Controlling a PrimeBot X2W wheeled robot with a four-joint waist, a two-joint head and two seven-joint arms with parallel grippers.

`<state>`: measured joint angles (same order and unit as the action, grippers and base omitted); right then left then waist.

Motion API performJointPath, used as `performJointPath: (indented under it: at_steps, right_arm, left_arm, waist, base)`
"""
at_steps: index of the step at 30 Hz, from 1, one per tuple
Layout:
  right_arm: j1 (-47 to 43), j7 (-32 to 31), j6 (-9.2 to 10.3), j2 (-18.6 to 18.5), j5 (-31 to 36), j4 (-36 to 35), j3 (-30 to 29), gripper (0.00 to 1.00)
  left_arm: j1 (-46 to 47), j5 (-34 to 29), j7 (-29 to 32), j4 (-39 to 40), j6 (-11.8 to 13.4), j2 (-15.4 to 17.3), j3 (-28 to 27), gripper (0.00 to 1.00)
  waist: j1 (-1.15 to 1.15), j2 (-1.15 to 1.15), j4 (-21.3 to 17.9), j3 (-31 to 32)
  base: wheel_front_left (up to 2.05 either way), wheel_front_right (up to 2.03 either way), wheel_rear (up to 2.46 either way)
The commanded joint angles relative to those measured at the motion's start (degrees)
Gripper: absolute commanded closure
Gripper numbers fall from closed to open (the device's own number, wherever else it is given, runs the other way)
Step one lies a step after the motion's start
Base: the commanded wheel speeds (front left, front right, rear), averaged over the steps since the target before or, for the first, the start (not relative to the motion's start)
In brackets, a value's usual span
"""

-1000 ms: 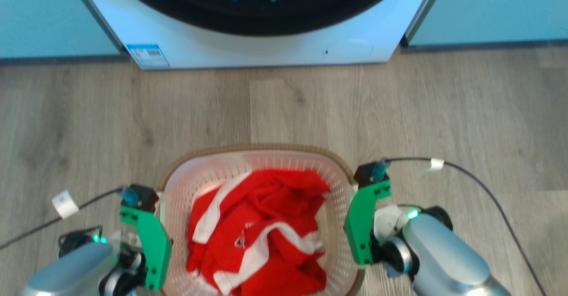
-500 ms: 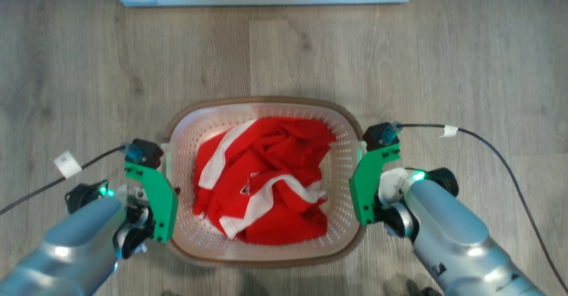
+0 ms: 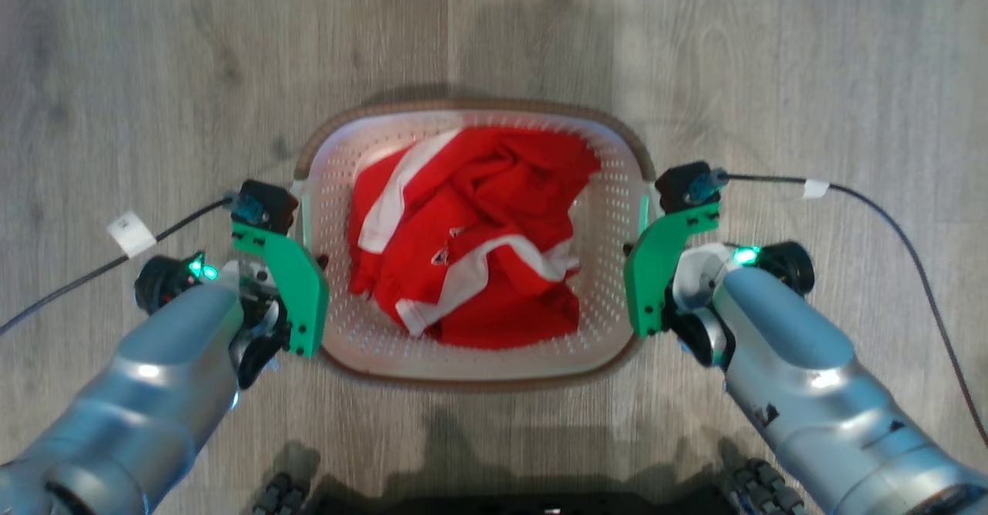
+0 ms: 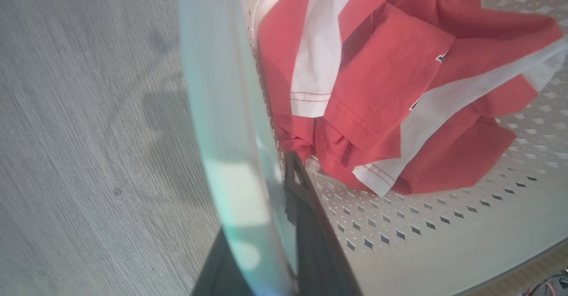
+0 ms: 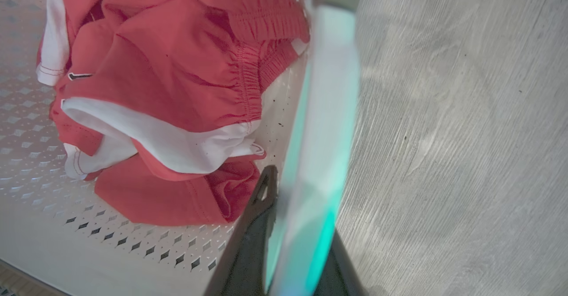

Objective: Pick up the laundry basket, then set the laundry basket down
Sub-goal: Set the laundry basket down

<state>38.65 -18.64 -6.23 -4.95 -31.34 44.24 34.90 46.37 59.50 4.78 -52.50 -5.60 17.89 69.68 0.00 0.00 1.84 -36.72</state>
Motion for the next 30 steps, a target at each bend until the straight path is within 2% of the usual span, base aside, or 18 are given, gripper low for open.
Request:
performJointPath:
  at_steps: [1,11,30]
  right_arm:
    - [1.07,2.04,-1.25,2.07,-0.12,-1.32,1.74,1.00]
    - [6.58,8.01,-1.25,2.07,-2.02,5.12,3.30,1.00]
    - [9.96,15.06,-1.25,2.07,-8.21,12.40,7.38,1.00]
  left_arm:
    - [1.90,-1.37,-1.12,-0.30,-1.46,-0.20,-0.36,1.00]
    - [5.54,-1.06,-5.59,-7.87,-1.86,-5.33,0.69,1.00]
    - [7.61,0.27,-9.44,-10.45,-1.88,-6.02,3.03,1.00]
  waist:
    - [0.00,0.00,0.72,-2.20]
    - [0.00,0.00,1.50,-7.86]
    - [0.00,0.00,1.21,-11.24]
  base:
    - [0.00,0.00,0.00]
    - [0.00,0.00,0.00]
    - [0.00,0.00,0.00]
